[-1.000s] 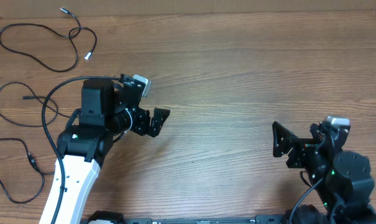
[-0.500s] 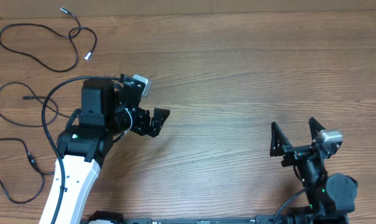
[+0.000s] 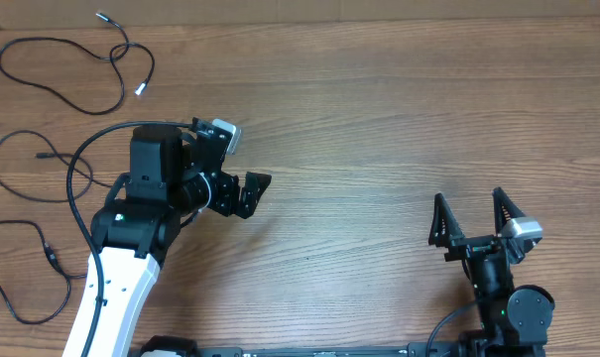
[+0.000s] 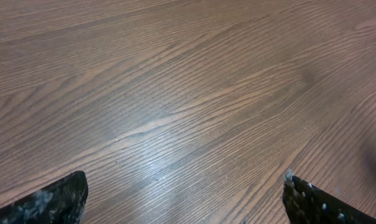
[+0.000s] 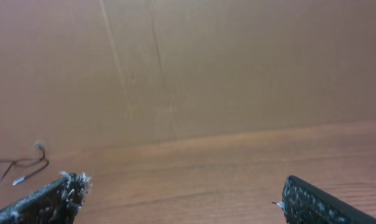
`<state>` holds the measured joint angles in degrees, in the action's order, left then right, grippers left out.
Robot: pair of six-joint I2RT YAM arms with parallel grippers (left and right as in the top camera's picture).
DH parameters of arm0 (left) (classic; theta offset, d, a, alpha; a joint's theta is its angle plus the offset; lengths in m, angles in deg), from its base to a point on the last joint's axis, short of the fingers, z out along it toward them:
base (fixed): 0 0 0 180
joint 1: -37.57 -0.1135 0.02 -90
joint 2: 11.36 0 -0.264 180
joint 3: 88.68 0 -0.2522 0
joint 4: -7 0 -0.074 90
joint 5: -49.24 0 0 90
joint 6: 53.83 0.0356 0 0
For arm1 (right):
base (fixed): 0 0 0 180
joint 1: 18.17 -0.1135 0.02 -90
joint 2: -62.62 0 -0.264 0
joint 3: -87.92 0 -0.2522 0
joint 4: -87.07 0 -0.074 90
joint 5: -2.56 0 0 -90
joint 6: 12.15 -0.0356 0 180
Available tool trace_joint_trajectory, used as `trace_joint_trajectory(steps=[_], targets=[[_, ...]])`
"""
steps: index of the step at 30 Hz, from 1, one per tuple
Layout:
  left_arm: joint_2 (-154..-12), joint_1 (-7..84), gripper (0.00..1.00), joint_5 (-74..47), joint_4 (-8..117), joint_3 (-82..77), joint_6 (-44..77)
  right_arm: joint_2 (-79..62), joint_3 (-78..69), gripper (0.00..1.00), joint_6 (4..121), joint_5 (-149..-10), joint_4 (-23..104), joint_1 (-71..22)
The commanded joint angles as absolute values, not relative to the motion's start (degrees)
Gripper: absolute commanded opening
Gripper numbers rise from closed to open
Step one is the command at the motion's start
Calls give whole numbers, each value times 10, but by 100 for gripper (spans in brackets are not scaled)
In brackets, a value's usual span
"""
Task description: Untangle cables
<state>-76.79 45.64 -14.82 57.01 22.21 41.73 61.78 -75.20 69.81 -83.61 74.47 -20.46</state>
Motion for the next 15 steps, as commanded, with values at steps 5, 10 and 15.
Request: trace_joint_trajectory(steps=[5,10,15], targets=[[-766,458,100,-143,570,212,418,625,-779,100,687,-868,759,-202],[-766,458,99,-143,570,212,418,625,-779,100,687,-866,696,-199],[-766,458,99,-143,570,212,417,625,-779,100,709,-863,684,-199]])
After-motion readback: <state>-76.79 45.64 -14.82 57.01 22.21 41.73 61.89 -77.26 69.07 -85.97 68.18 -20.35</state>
